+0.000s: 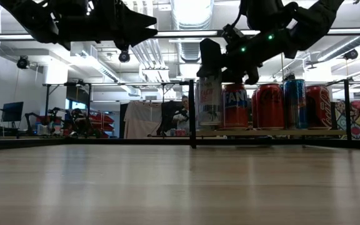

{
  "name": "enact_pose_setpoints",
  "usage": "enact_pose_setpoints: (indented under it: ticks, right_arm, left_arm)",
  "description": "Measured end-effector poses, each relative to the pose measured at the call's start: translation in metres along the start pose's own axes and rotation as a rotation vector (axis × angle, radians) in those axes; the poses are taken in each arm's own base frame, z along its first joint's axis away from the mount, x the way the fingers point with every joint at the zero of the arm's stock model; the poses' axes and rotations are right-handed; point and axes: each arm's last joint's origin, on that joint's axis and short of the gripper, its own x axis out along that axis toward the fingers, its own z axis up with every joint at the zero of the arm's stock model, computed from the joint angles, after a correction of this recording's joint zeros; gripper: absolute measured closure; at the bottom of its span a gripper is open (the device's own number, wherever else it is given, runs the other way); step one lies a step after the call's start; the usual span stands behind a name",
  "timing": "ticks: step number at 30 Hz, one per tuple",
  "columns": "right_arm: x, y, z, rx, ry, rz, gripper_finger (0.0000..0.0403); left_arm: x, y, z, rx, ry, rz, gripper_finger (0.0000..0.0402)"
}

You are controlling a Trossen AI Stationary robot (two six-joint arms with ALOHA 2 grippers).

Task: Place canned beverage on shelf
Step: Put the white soda can on the shelf aligned with the other white soda cans

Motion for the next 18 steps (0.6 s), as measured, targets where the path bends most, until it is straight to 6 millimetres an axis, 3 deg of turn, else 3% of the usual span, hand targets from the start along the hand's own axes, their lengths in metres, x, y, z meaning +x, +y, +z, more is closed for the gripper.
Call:
enact_pose_setpoints:
  ticks: [18]
  right_arm:
    - [0.0035, -0.0015, -0.0036, -0.004, -0.007, -0.047, 0.0154]
  left_arm:
    - [0.0011, 0.0000, -0.0021, 0.002, 0.008, -0.001, 0.0092]
